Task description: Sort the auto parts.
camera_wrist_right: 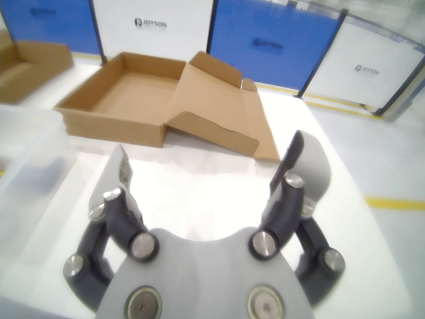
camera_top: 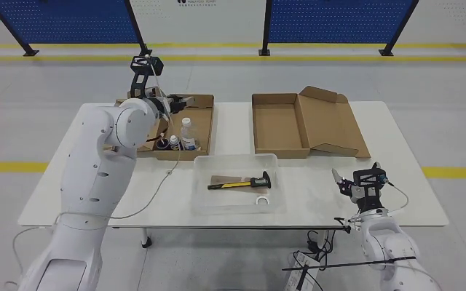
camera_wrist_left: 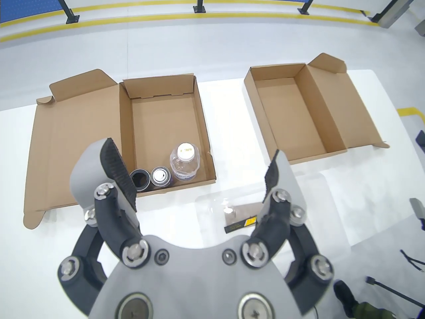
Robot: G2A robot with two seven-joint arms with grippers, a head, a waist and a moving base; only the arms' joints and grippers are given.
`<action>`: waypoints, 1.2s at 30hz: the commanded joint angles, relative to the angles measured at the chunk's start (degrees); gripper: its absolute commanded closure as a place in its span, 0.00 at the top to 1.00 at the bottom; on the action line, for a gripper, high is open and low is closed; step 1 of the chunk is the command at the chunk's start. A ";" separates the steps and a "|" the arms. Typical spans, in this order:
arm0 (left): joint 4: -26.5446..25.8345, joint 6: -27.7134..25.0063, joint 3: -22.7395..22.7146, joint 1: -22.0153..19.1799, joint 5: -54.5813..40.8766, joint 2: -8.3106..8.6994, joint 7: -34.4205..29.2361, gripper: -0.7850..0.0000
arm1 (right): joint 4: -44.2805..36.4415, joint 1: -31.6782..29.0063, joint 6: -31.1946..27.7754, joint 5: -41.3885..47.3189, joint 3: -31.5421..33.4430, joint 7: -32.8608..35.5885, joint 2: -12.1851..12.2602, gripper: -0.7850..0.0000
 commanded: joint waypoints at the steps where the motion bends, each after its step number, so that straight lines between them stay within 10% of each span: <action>1: -0.38 -1.21 0.01 0.73 0.68 0.08 1.57 1.00 | 0.00 0.00 0.00 0.00 0.00 0.00 0.00 1.00; 10: -6.29 -10.80 -1.71 5.04 5.33 1.26 0.76 1.00 | -4.65 -0.31 -7.98 2.03 0.07 0.40 0.15 1.00; 24: -12.64 -22.51 -4.32 10.75 1.50 2.63 -4.44 1.00 | -11.14 -1.90 -47.18 11.14 3.44 12.20 2.73 1.00; 36: -11.73 -22.46 -3.77 11.10 1.28 2.73 -4.30 1.00 | -10.69 -1.88 -45.72 15.18 4.33 15.02 2.89 1.00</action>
